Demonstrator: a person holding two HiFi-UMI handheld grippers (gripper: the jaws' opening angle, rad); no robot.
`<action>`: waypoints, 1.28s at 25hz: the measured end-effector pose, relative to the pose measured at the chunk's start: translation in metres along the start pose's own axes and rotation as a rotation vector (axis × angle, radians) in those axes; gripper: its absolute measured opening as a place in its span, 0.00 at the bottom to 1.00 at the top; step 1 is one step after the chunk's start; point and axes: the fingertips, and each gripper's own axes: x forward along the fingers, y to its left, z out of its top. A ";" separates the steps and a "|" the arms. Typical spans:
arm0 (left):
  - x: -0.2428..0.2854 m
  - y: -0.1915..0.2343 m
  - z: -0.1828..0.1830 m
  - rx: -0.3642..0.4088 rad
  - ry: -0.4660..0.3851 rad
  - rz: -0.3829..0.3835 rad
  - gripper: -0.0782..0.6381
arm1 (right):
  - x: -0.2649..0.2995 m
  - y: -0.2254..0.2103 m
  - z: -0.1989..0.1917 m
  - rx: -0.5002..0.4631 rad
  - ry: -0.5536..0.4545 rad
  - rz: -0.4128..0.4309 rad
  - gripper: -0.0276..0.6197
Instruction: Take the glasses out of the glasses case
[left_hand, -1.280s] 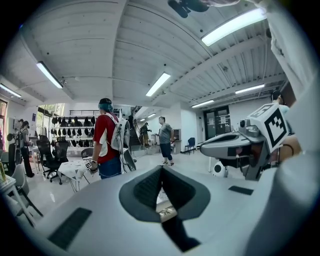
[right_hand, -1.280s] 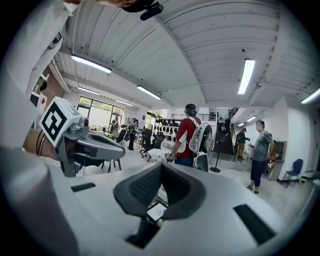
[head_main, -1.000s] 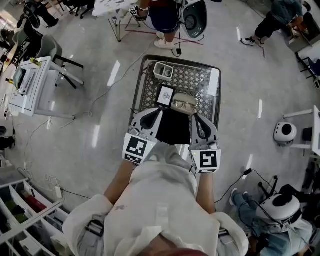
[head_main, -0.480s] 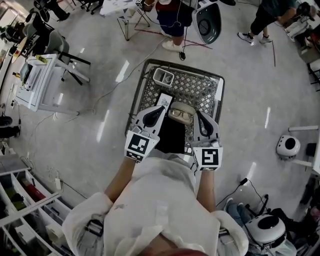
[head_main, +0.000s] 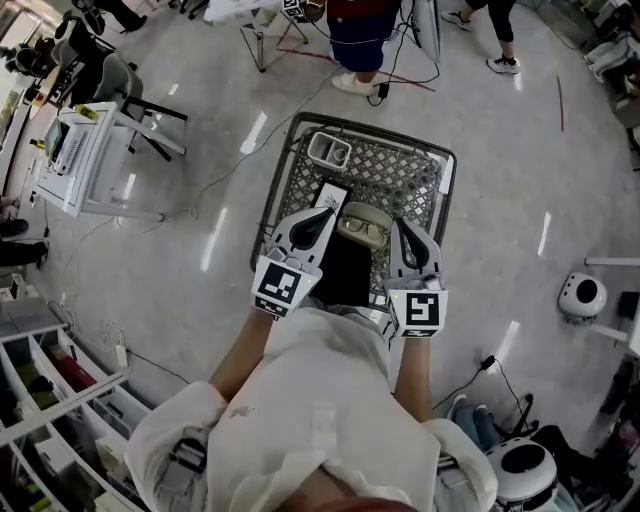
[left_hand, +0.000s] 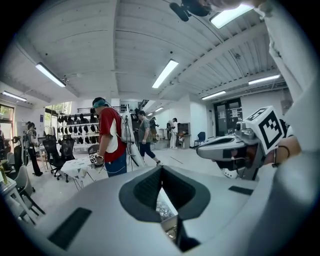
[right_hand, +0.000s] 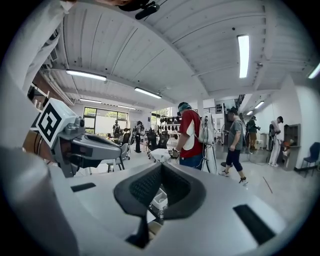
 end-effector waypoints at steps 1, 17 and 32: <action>0.002 0.000 -0.003 0.005 0.004 -0.011 0.13 | 0.001 0.001 -0.003 0.002 0.007 -0.002 0.05; 0.053 0.027 -0.075 -0.055 0.083 -0.254 0.13 | 0.037 -0.006 -0.097 -0.020 0.265 -0.144 0.05; 0.087 0.015 -0.158 -0.106 0.253 -0.378 0.13 | 0.068 0.011 -0.200 -0.104 0.526 -0.062 0.06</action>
